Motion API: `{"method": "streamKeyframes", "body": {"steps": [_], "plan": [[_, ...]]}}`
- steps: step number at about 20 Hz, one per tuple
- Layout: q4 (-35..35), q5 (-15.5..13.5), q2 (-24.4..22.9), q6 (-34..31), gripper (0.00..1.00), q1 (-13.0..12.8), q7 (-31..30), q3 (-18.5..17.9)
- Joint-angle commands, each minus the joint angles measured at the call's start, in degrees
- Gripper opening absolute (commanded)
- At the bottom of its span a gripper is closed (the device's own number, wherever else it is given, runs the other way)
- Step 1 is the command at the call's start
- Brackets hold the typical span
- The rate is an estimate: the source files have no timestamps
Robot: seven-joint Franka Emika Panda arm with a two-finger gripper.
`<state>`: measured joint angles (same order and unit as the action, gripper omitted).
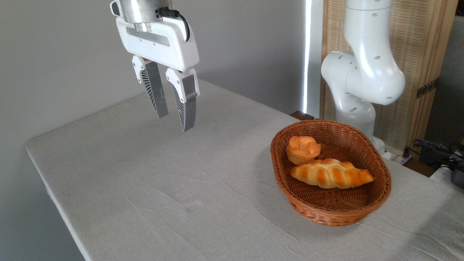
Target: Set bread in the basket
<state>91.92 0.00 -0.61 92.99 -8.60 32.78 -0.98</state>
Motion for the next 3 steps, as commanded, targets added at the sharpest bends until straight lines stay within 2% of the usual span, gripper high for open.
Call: {"method": "streamKeyframes", "body": {"steps": [1,3], "plan": [[-0.34,-0.18,0.0,0.26,1.0,2.18,-0.52,0.72],[-0.34,-0.18,0.0,0.26,1.0,2.18,-0.52,0.72]]}}
